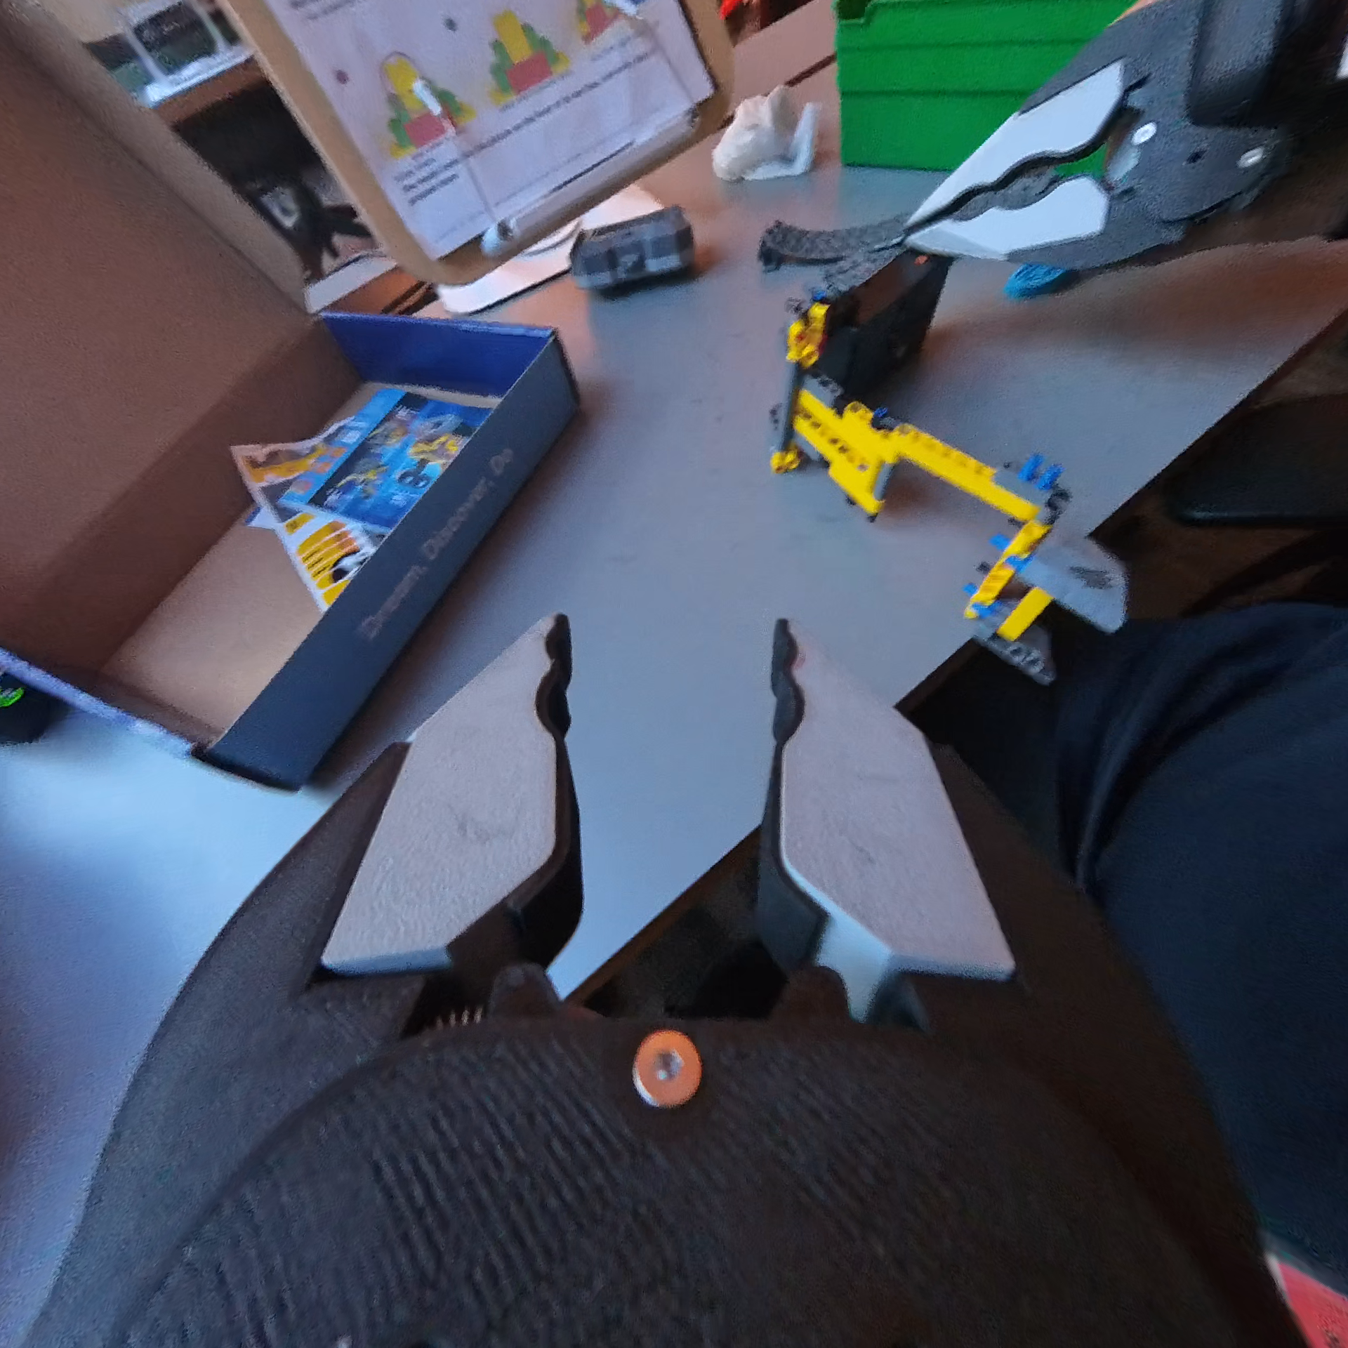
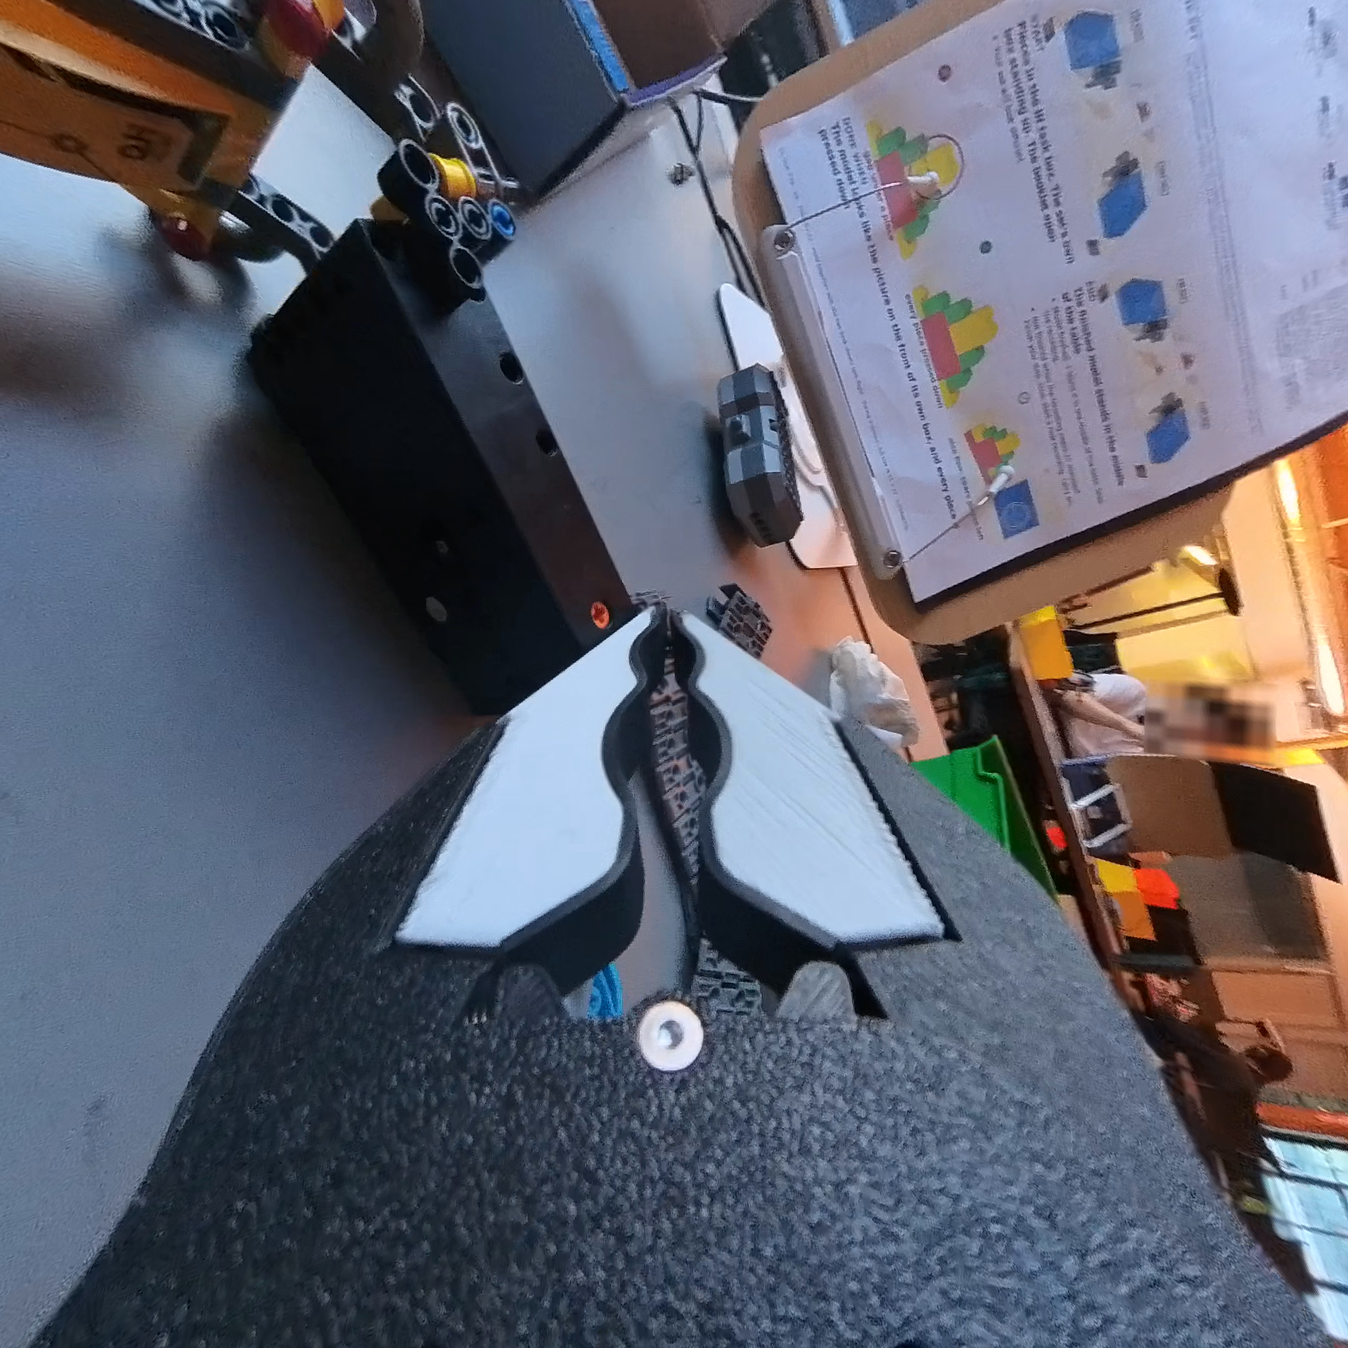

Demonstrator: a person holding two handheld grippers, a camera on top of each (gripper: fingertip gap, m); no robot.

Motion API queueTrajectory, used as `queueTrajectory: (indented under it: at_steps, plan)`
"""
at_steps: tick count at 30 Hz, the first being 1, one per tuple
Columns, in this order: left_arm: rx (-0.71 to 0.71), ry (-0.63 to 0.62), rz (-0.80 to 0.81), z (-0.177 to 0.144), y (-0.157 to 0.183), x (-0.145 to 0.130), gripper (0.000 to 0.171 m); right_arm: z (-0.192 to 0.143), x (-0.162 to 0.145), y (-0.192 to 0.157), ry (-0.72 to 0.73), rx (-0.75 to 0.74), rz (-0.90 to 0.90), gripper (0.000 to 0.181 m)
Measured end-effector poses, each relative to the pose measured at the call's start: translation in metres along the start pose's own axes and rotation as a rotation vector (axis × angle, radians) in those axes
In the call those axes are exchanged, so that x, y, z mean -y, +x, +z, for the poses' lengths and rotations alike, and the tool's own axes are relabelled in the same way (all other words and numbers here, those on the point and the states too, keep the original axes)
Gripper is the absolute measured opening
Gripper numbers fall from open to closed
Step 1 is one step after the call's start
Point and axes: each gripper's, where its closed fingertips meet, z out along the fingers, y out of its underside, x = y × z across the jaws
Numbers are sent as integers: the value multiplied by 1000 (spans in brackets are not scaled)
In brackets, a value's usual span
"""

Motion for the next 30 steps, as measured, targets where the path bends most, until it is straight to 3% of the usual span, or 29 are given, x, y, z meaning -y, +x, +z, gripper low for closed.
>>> queueTrajectory:
  at_steps: [4,6,10,12,16,22,27,30]
  plan:
    - [-266,87,-9,38,70,38,65,-12,-9,2,-64,131,217,2]
    - [-317,92,72,67,98,52,67,-22,-6,-1,-25,213,347,25]
    - [-433,79,184,116,141,73,68,-23,-7,-6,28,317,589,27]
    - [-484,55,228,133,153,77,68,-27,-2,-11,67,397,671,55]
    - [-542,108,304,157,176,103,67,-48,-14,7,87,299,796,72]
    - [-743,227,413,160,259,134,64,-135,-60,24,93,120,926,70]
    - [-923,231,472,152,345,132,65,-244,-93,30,123,-38,1030,78]
    - [-883,229,572,165,375,136,64,-289,-107,30,177,-139,1075,79]
